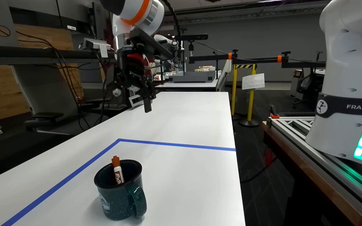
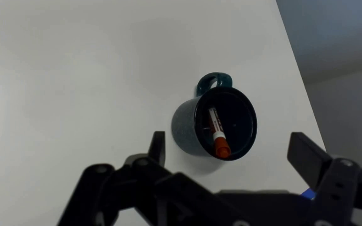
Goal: Take the marker out of the cup
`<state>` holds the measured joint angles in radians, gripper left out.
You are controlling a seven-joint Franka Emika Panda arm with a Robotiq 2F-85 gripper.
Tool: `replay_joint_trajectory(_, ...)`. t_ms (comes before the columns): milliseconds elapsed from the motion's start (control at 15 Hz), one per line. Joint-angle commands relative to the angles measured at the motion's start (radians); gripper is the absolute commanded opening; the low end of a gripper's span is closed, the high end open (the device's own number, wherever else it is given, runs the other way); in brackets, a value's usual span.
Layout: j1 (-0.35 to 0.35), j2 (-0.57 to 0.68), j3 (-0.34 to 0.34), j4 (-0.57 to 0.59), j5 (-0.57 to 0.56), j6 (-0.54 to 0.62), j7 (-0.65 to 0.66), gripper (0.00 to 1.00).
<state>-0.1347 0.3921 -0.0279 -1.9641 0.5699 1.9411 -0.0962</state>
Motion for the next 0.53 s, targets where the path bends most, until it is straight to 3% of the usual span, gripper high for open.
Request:
replay_joint_trajectory(0,0.008,0.082,0.020,0.064,0.043,0.027,0.048,1.00)
replay_joint_trajectory(467,0.024,0.214,0.048,0.170,0.058,0.044,0.150,1.00)
